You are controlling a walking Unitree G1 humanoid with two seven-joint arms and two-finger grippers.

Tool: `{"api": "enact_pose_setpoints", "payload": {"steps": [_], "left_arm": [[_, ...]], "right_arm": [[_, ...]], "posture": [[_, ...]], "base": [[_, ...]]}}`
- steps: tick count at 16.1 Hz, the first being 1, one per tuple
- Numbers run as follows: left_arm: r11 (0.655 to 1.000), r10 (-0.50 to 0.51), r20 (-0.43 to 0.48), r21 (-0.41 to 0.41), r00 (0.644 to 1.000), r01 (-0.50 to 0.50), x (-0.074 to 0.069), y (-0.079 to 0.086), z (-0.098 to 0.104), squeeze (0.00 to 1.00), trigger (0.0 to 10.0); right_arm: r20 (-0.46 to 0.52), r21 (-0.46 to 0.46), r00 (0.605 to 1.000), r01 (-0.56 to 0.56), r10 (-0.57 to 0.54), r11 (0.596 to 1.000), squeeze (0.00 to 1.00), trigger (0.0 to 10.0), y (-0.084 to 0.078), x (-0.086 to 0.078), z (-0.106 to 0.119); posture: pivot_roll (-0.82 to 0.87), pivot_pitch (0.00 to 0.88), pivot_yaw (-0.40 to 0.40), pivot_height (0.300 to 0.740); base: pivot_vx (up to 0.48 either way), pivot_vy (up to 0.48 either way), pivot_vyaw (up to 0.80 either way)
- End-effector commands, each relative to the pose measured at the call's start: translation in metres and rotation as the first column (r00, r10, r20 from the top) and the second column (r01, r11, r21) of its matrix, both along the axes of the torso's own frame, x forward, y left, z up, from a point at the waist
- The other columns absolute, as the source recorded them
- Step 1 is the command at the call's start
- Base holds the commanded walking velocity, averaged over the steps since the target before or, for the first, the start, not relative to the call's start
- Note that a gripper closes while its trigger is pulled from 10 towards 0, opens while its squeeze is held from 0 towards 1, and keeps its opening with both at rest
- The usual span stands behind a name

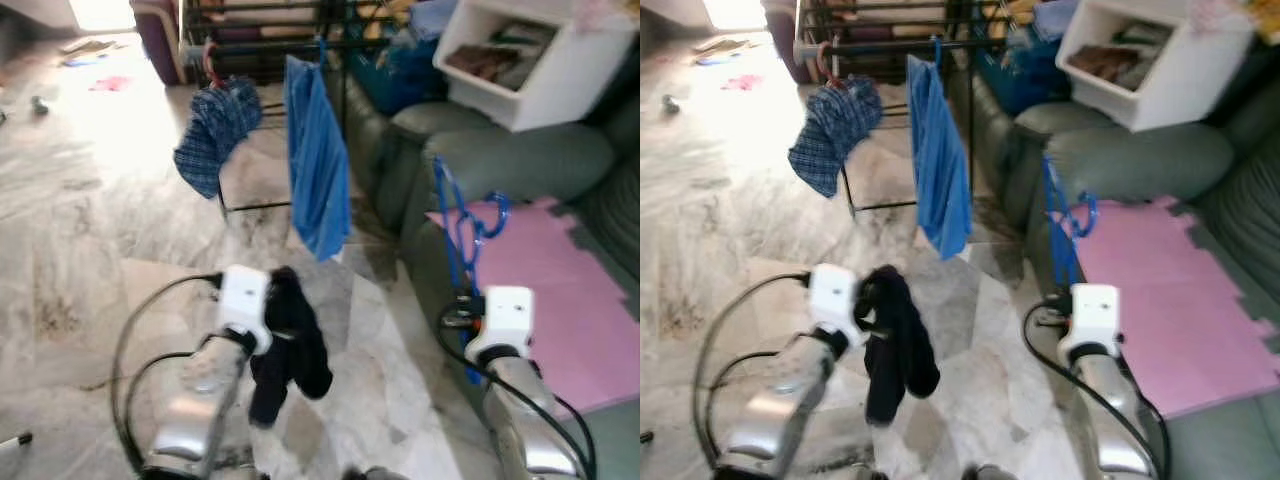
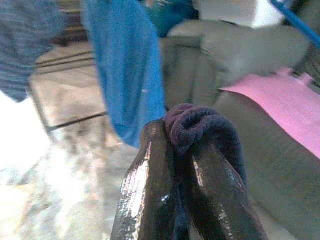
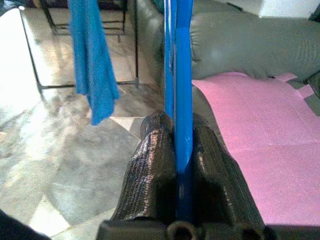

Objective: Hang hanger

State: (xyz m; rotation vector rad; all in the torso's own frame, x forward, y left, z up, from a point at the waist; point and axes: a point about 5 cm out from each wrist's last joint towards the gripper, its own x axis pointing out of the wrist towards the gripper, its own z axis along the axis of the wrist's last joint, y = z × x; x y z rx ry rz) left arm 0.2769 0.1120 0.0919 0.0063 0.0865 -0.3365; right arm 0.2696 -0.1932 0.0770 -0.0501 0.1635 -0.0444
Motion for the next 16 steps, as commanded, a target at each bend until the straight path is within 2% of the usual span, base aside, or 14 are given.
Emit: {"api": "enact_pose_setpoints", "payload": {"steps": [1,7,10,16], "left_arm": [[1.0,-0.014,0.027,-0.022,1.0,0.015,0.0012,-0.0054,0.0059,0.0,10.0],[0.999,-0.012,0.015,-0.046,1.0,0.013,0.0016,-0.0059,0.0051,0.0,10.0],[0.999,-0.014,0.01,-0.05,1.0,0.015,0.0007,-0.0062,0.0043,0.0,10.0],[0.998,-0.031,0.003,-0.051,1.0,0.031,-0.0002,-0.0077,0.0033,0.0,10.0]], "right_arm": [[0.004,-0.011,1.0,0.006,-0.006,1.0,0.0,10.0,-0.0036,0.0019,0.0027],[0.007,0.01,1.0,-0.011,0.011,1.0,0.0,10.0,0.0007,0.0039,0.0031],[-0.004,0.014,1.0,-0.001,0.001,1.0,0.0,10.0,0.0009,0.0045,0.0017],[-0.016,0.013,1.0,-0.006,0.006,1.0,0.0,10.0,0.003,0.0046,0.0]], "posture": [[-0.01,0.097,-0.019,0.74],[-0.01,0.097,-0.023,0.74],[-0.01,0.101,-0.024,0.74],[-0.01,0.107,-0.023,0.74]], "base": [[0.0,0.0,0.0],[0.0,0.0,0.0],[0.0,0.285,0.0],[0.0,0.359,-0.7]]}}
